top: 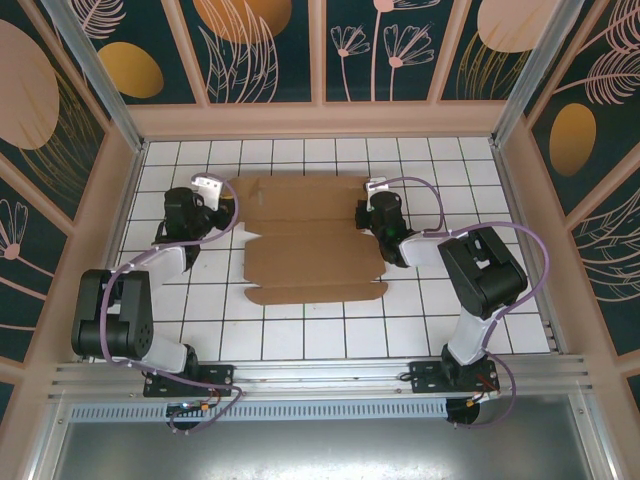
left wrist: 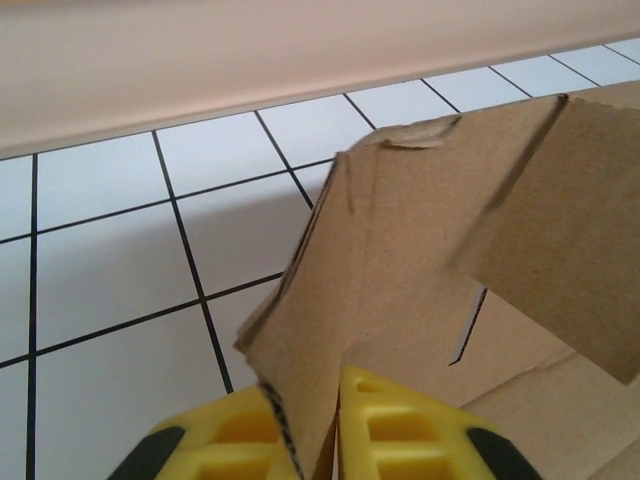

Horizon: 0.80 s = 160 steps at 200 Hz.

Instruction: Fold the paper box

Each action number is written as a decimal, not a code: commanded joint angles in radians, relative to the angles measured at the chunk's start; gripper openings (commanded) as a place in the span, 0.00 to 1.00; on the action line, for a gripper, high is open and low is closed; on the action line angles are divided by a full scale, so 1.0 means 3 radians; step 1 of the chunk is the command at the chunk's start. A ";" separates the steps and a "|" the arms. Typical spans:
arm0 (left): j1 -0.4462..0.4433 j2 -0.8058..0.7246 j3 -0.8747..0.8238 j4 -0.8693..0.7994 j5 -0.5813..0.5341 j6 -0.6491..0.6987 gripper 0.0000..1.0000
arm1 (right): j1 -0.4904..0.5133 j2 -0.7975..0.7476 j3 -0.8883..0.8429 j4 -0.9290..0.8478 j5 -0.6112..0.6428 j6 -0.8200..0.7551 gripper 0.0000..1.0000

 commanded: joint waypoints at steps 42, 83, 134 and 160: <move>0.0015 -0.0101 0.0001 0.0239 -0.0652 -0.0548 0.09 | 0.0047 0.0105 -0.0064 -0.0563 0.0104 0.0149 0.00; -0.0217 -0.0004 0.0079 0.0126 -0.0747 -0.0839 0.15 | 0.0126 0.0180 0.0010 -0.0609 0.0133 0.0242 0.00; -0.0484 0.0109 0.0089 0.0150 -0.0887 -0.1033 0.31 | 0.0126 0.0213 0.0053 -0.0623 0.0141 0.0352 0.00; -0.0485 0.0085 0.0089 0.0187 -0.0750 -0.1143 0.39 | 0.0125 0.0220 0.0057 -0.0639 0.0171 0.0338 0.00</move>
